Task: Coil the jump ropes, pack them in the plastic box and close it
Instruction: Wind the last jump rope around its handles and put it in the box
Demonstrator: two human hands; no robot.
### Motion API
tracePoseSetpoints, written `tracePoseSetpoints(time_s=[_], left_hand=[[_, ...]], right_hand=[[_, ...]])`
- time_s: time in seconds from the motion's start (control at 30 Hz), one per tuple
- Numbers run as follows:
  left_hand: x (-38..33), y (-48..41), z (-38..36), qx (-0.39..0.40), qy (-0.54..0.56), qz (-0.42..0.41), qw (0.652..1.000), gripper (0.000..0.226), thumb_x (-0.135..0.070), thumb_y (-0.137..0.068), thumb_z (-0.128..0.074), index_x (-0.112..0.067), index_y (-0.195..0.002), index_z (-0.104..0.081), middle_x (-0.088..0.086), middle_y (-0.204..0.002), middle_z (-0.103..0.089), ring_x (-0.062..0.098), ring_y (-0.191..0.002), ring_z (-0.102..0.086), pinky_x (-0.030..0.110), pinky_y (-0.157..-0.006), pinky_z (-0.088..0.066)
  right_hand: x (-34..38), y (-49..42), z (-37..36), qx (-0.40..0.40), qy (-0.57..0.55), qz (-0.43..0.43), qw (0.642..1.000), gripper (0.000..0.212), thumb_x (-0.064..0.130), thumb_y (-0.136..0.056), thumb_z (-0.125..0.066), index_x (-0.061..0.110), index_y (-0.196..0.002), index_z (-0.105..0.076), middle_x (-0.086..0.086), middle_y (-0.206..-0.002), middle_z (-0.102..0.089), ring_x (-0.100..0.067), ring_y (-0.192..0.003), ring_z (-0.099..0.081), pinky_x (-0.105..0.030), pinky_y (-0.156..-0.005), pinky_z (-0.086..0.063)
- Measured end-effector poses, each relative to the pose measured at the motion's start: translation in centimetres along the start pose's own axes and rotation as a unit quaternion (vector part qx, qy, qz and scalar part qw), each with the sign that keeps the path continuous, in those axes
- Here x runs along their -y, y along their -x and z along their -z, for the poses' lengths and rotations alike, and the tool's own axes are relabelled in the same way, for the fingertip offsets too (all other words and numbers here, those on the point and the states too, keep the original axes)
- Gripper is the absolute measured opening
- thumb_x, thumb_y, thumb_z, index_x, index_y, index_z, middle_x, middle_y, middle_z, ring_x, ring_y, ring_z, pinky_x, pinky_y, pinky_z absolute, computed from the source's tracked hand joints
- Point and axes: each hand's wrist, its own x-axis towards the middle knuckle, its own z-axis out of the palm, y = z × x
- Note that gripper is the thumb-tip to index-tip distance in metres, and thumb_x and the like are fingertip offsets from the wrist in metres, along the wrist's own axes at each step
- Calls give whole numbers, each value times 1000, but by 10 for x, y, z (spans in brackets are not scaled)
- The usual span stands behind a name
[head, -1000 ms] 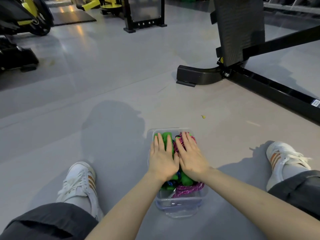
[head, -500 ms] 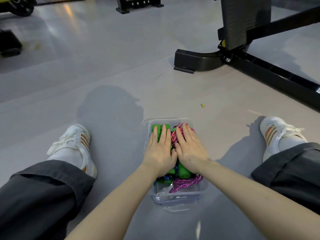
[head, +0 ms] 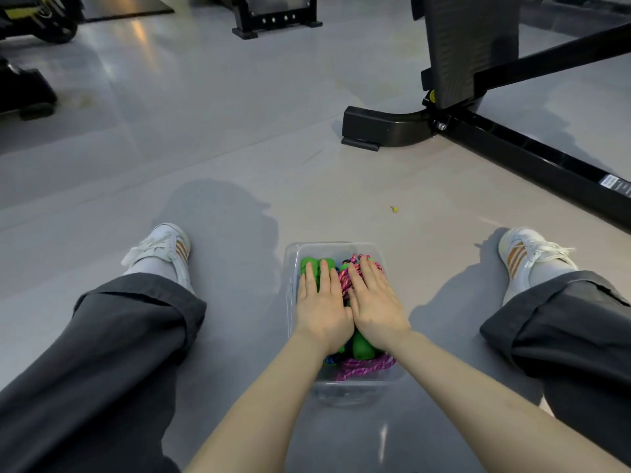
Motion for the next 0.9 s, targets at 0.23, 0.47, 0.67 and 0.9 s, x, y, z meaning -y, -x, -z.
tracePoseSetpoints(time_s=[0.23, 0.47, 0.67, 0.9], left_hand=[[6, -3, -23, -122, 64, -57, 989, 68, -32, -84, -23, 7, -136, -45, 25, -142, -42, 47, -132, -37, 55, -106, -35], [7, -7, -17, -71, 65, -44, 994, 76, -36, -83, -12, 3, -144, -32, 22, -151, -28, 44, -140, -21, 50, -115, -16], [6, 0, -14, -111, 39, -33, 993, 79, -39, -81, 5, -5, -151, -11, 14, -158, -5, 35, -145, 0, 44, -116, 9], [15, 28, -11, -128, 152, 46, 979, 62, -41, -96, -4, -15, -153, -6, 11, -159, 8, 27, -147, 6, 41, -117, 2]], right_hand=[[-4, -2, -11, -33, 33, 18, 999, 77, 39, -83, 4, 3, -147, -20, -20, -156, -11, -31, -145, -9, -32, -116, 1], [-7, -16, -6, 3, 84, 30, 996, 88, 42, -73, 14, 6, -149, -11, -16, -158, -2, -26, -146, 2, -31, -116, 8], [0, -2, 3, -1, 79, 7, 997, 85, 48, -73, 18, 18, -150, 1, -6, -158, 11, -19, -145, 15, -35, -109, 22], [-2, 23, 9, -103, -112, -144, 978, 54, 24, -99, -22, 5, -148, -17, -18, -153, -24, -31, -141, -24, -39, -113, -22]])
